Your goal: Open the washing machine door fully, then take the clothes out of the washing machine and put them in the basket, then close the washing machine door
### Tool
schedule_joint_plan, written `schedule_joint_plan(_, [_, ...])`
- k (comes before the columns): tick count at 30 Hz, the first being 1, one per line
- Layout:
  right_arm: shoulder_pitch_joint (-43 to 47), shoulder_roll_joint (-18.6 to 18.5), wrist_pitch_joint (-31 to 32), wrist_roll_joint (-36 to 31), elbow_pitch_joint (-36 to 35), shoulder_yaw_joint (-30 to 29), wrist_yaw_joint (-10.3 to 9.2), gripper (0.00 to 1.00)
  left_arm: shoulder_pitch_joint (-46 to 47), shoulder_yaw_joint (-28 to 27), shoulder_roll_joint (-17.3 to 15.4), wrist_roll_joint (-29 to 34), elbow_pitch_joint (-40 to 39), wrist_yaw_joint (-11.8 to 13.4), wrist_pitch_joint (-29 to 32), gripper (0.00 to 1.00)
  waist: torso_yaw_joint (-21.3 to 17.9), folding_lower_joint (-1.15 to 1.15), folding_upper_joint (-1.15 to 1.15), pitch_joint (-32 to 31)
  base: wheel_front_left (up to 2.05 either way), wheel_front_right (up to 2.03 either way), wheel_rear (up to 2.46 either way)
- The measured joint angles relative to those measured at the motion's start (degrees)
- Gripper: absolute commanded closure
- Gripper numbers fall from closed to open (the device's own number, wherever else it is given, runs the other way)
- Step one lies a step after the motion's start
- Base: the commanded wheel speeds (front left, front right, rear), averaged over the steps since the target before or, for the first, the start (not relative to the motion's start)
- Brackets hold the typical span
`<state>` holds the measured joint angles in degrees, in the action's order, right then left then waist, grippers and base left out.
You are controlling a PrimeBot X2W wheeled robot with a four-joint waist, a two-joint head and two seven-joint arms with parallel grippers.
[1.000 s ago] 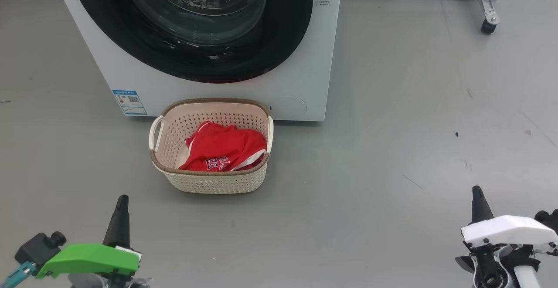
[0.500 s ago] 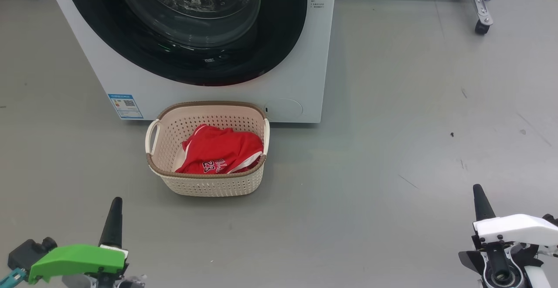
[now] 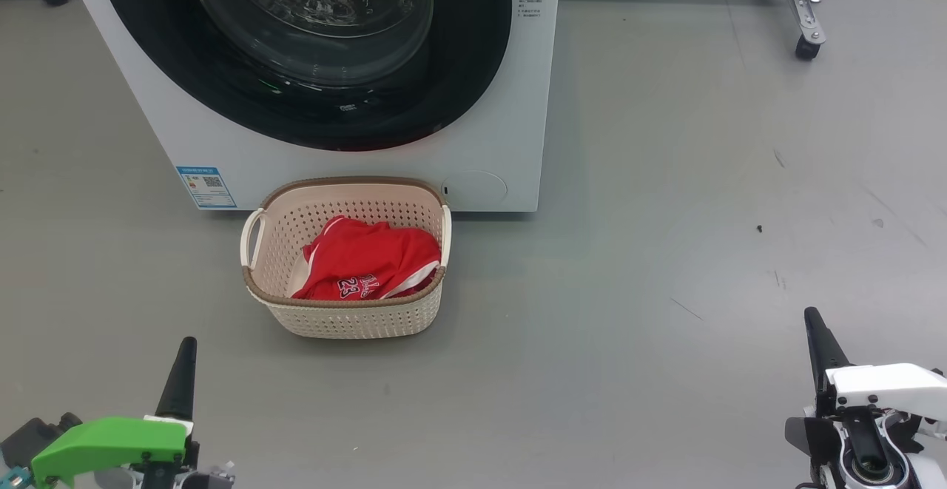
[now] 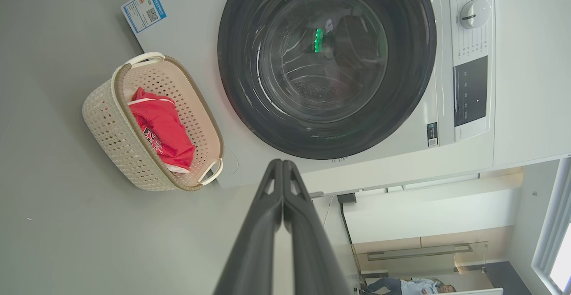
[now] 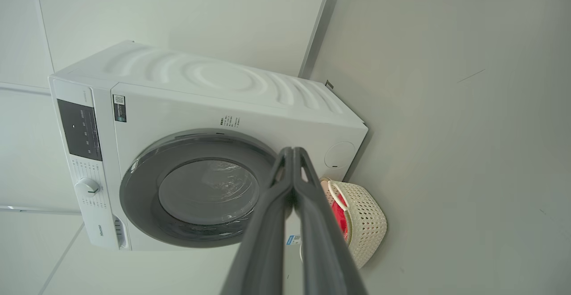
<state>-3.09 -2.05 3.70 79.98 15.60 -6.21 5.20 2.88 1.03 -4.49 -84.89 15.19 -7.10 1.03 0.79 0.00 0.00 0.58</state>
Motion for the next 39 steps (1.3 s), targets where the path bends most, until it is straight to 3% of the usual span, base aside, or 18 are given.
schedule_joint_plan(15, [-0.46,0.0,2.8,11.26,0.29,-1.77,1.46,1.0,0.09,-2.43,0.21,-8.94,0.49,0.0,2.7,1.0,-0.8,0.0,0.0,-0.43,0.0,0.0,0.0])
schedule_joint_plan(39, [-0.54,-0.01,2.8,11.69,0.29,-1.83,1.46,1.0,0.16,-2.58,0.3,-9.5,0.71,0.0,2.93,1.0,-0.79,0.0,0.0,-0.43,0.0,0.0,0.0])
